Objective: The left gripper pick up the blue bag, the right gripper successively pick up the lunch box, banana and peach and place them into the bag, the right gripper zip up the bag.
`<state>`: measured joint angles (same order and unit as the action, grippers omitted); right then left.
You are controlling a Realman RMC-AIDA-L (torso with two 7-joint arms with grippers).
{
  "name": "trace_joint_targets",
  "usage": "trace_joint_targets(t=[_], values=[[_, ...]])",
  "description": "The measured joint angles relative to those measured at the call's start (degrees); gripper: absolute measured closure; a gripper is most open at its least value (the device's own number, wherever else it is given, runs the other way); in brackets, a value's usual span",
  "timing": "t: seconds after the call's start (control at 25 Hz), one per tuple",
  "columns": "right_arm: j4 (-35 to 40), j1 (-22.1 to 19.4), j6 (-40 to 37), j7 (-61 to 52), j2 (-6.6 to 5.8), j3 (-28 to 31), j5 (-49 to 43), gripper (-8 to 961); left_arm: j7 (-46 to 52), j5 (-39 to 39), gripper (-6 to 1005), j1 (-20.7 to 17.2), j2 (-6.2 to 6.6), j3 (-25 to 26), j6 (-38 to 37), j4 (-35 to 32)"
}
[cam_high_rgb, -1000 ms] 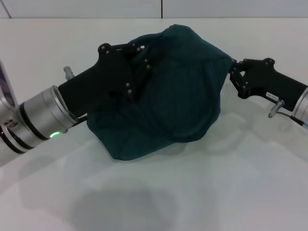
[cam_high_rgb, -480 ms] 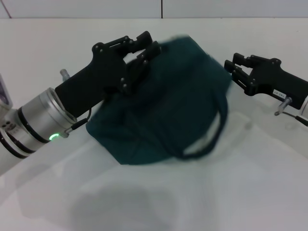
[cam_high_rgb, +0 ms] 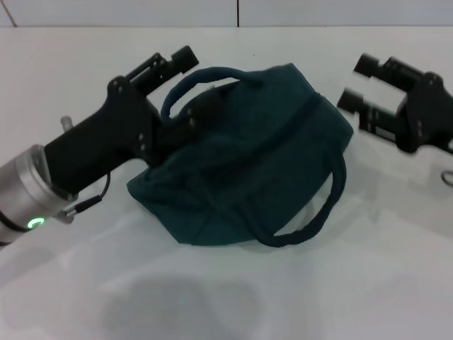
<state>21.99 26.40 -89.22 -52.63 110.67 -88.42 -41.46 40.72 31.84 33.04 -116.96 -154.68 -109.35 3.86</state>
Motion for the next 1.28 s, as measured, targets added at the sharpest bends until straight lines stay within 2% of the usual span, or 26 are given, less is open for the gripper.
trace_joint_targets(t=[0.08, 0.16, 0.28, 0.48, 1.28], values=[[2.37, 0.28, -4.79, -2.94, -1.16, 0.22, -5.58, 371, -0.3, -0.17, 480, -0.53, 0.31, -1.78, -0.4, 0.03], [3.76, 0.39, -7.34, -3.79, -1.35, 0.45, -9.0, 284, -2.09, -0.17, 438, -1.59, 0.44, -4.46, -0.77, 0.14], [4.38, 0.13, -8.51, -3.67, -0.98, 0.47, -10.0, 290, -6.56, -0.22, 375, -3.99, 0.22, -7.49, -1.74, 0.18], [4.72, 0.03, -8.9, -3.26, -0.37, 0.58, -11.39, 290, -9.5, -0.21, 171, -6.94, -0.39, -8.07, -2.44, 0.19], [4.39, -0.12, -8.33, -3.19, 0.42, 1.78, -11.63, 290, -9.57, 0.15, 167, -6.93, -0.11, -8.18, -2.44, 0.18]])
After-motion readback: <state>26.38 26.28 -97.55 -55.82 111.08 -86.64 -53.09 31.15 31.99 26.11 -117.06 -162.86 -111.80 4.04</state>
